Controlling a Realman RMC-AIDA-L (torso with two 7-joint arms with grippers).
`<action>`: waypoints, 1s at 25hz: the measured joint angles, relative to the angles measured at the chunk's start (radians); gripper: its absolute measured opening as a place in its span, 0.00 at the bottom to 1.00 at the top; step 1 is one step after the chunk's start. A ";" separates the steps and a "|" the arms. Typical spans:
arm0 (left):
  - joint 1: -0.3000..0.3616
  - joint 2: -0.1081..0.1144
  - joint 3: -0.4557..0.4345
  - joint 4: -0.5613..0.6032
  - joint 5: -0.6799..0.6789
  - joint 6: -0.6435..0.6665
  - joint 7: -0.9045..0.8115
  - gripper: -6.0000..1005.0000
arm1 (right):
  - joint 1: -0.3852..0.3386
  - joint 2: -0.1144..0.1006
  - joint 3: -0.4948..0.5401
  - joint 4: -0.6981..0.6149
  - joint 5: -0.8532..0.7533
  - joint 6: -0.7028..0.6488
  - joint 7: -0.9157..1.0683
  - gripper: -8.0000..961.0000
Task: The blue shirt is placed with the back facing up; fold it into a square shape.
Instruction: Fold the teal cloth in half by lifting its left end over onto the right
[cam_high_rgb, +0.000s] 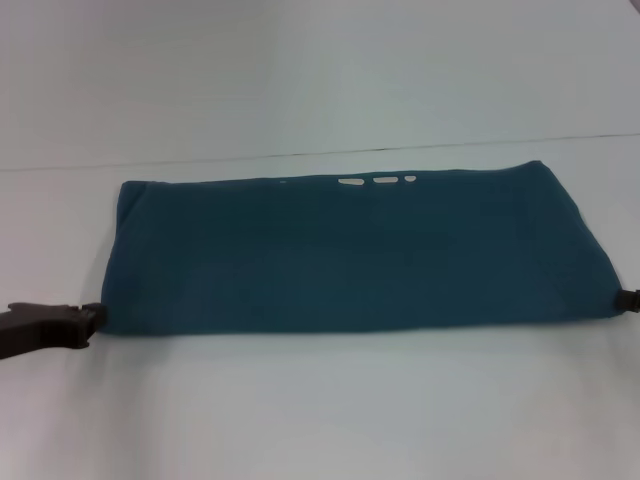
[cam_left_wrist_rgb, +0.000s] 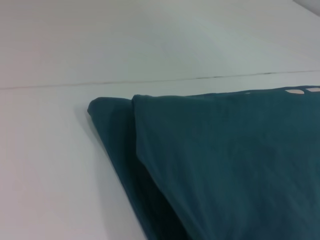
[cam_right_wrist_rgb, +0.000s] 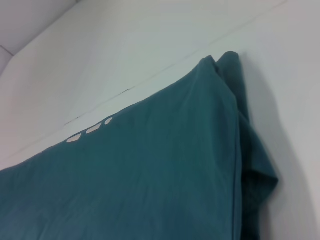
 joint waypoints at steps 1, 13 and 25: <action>0.003 0.000 -0.001 0.002 0.000 0.006 -0.001 0.01 | -0.004 0.000 0.006 0.000 0.000 -0.004 -0.004 0.01; 0.019 0.002 -0.014 0.012 0.001 0.016 -0.002 0.01 | -0.022 0.002 0.016 0.000 0.001 -0.028 -0.020 0.02; 0.021 0.006 -0.041 0.025 0.028 0.013 -0.001 0.01 | -0.020 0.004 0.016 0.000 0.001 -0.029 -0.021 0.02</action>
